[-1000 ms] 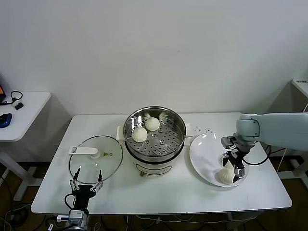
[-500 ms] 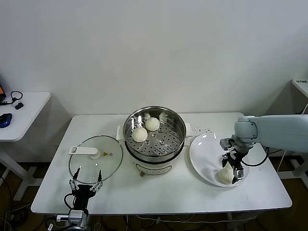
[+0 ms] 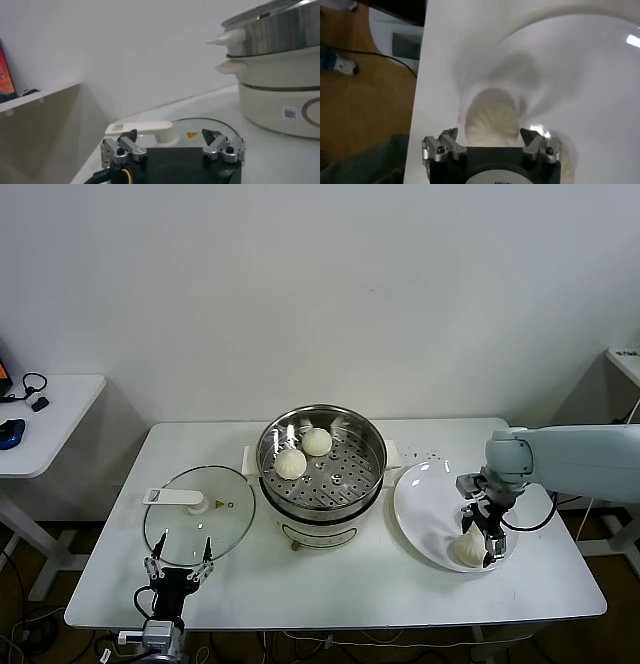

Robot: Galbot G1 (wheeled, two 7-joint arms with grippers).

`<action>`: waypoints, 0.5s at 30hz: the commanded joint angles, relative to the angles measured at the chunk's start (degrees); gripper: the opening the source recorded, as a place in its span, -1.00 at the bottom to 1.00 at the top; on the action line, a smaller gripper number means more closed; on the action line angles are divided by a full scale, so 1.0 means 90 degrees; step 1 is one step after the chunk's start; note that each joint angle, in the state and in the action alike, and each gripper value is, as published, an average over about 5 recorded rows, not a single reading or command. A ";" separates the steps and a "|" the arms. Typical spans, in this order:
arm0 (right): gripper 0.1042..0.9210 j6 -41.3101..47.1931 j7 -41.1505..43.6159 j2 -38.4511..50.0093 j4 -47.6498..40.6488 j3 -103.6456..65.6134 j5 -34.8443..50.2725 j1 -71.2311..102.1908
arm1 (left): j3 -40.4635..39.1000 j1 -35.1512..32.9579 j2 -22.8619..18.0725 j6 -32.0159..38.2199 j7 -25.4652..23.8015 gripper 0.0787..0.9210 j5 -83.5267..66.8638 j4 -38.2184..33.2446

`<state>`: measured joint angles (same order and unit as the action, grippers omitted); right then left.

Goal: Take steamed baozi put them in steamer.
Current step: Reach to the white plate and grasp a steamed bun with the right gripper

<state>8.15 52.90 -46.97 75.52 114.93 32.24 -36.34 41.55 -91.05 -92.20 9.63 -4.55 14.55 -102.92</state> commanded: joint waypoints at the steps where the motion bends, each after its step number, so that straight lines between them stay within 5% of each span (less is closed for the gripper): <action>1: 0.75 0.0004 -0.0013 0.0005 -0.0014 -0.0007 -0.0033 0.0026 | -0.0009 0.0000 -0.0311 0.0009 0.0003 0.77 0.0000 0.0007; 15: 0.53 0.0004 -0.0014 -0.0044 -0.0068 -0.0028 -0.0053 0.0015 | 0.0007 -0.0025 -0.0311 0.0044 0.0014 0.77 -0.0009 -0.0013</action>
<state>8.18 52.73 -47.36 74.94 114.70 31.85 -36.22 41.56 -91.26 -92.20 9.98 -4.44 14.50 -103.02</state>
